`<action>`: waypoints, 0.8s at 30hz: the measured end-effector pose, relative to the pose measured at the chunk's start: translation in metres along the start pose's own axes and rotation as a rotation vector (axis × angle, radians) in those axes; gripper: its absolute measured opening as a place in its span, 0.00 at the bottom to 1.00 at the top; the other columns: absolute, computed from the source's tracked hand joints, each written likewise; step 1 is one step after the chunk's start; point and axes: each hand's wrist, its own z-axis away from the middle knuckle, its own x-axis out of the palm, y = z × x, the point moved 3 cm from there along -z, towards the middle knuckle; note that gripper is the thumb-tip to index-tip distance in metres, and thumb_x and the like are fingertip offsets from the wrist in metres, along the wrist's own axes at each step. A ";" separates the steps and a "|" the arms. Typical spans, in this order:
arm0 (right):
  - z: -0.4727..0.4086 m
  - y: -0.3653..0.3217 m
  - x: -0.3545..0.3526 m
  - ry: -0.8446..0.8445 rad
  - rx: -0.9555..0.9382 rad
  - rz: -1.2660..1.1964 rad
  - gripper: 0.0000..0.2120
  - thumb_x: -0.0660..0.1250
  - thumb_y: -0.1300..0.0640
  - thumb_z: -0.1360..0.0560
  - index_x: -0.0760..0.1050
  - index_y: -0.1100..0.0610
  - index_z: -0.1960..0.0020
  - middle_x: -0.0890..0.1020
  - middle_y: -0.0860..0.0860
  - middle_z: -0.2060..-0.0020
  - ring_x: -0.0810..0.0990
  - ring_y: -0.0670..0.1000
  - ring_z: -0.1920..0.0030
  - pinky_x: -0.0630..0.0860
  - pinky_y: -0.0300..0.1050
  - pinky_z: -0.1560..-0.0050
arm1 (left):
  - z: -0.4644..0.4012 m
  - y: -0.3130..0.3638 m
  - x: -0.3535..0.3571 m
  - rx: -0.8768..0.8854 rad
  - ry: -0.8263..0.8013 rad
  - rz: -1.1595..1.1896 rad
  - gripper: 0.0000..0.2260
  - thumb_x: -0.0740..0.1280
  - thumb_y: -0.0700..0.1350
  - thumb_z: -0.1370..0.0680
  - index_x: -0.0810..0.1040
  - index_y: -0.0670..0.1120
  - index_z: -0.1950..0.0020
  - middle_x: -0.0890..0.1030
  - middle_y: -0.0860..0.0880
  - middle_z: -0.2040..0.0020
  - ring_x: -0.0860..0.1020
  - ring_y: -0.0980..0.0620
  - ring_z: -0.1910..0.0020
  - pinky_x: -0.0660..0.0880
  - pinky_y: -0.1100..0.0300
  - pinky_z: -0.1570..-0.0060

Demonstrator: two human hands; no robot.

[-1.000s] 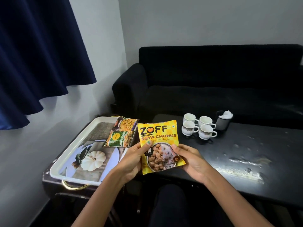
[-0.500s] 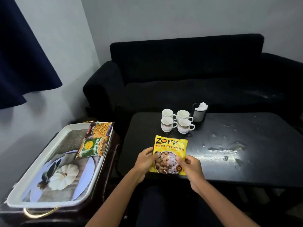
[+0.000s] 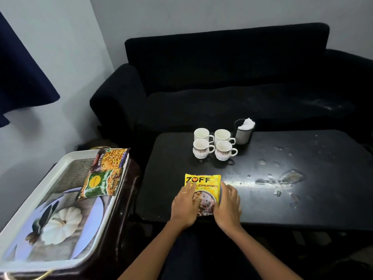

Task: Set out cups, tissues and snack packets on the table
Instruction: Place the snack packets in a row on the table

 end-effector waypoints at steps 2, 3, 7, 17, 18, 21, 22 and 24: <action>0.003 0.002 0.007 -0.021 -0.199 0.180 0.31 0.58 0.62 0.24 0.51 0.51 0.24 0.53 0.52 0.25 0.54 0.55 0.26 0.57 0.54 0.31 | -0.003 0.001 0.008 0.062 -0.017 -0.107 0.24 0.54 0.47 0.17 0.53 0.50 0.22 0.51 0.51 0.21 0.53 0.51 0.23 0.55 0.49 0.26; 0.003 0.005 0.013 -0.078 -0.267 0.248 0.32 0.56 0.63 0.24 0.49 0.51 0.23 0.49 0.52 0.23 0.50 0.53 0.24 0.54 0.52 0.29 | -0.005 0.000 0.013 0.065 -0.043 -0.151 0.24 0.52 0.48 0.17 0.51 0.50 0.22 0.49 0.52 0.20 0.50 0.52 0.22 0.53 0.48 0.25; 0.003 0.016 0.031 -0.235 -0.307 0.370 0.38 0.56 0.64 0.23 0.35 0.50 0.24 0.37 0.50 0.23 0.36 0.51 0.24 0.39 0.58 0.26 | -0.006 -0.011 0.024 0.073 -0.127 -0.274 0.26 0.48 0.54 0.17 0.39 0.53 0.22 0.38 0.53 0.21 0.39 0.52 0.23 0.43 0.45 0.26; -0.030 -0.010 0.057 -0.272 -0.376 0.412 0.32 0.52 0.55 0.19 0.34 0.48 0.24 0.36 0.49 0.24 0.36 0.50 0.24 0.39 0.62 0.27 | -0.029 -0.040 -0.007 0.073 -0.151 -0.399 0.30 0.49 0.58 0.18 0.35 0.52 0.23 0.35 0.53 0.22 0.37 0.51 0.23 0.43 0.44 0.26; -0.034 -0.014 0.059 -0.273 -0.381 0.414 0.32 0.52 0.55 0.19 0.34 0.48 0.24 0.36 0.49 0.24 0.36 0.50 0.24 0.39 0.62 0.27 | -0.033 -0.044 -0.010 0.070 -0.155 -0.409 0.30 0.49 0.58 0.18 0.35 0.52 0.23 0.35 0.53 0.22 0.38 0.51 0.23 0.43 0.44 0.26; -0.044 -0.024 0.066 -0.276 -0.395 0.427 0.32 0.51 0.54 0.19 0.34 0.48 0.24 0.37 0.49 0.23 0.37 0.50 0.24 0.40 0.62 0.27 | -0.042 -0.053 -0.019 0.066 -0.165 -0.438 0.31 0.50 0.60 0.19 0.34 0.53 0.24 0.35 0.53 0.22 0.38 0.52 0.23 0.44 0.45 0.26; -0.048 -0.027 0.068 -0.277 -0.402 0.435 0.32 0.51 0.54 0.19 0.34 0.48 0.24 0.37 0.49 0.23 0.37 0.50 0.24 0.40 0.62 0.27 | -0.046 -0.056 -0.021 0.066 -0.168 -0.445 0.31 0.50 0.60 0.19 0.34 0.53 0.24 0.35 0.53 0.22 0.38 0.51 0.23 0.44 0.45 0.26; -0.053 -0.031 0.072 -0.279 -0.412 0.451 0.31 0.51 0.53 0.19 0.34 0.49 0.24 0.37 0.49 0.23 0.37 0.50 0.23 0.40 0.62 0.27 | -0.051 -0.060 -0.024 0.064 -0.173 -0.457 0.32 0.49 0.60 0.19 0.34 0.53 0.24 0.35 0.53 0.22 0.38 0.51 0.23 0.44 0.44 0.26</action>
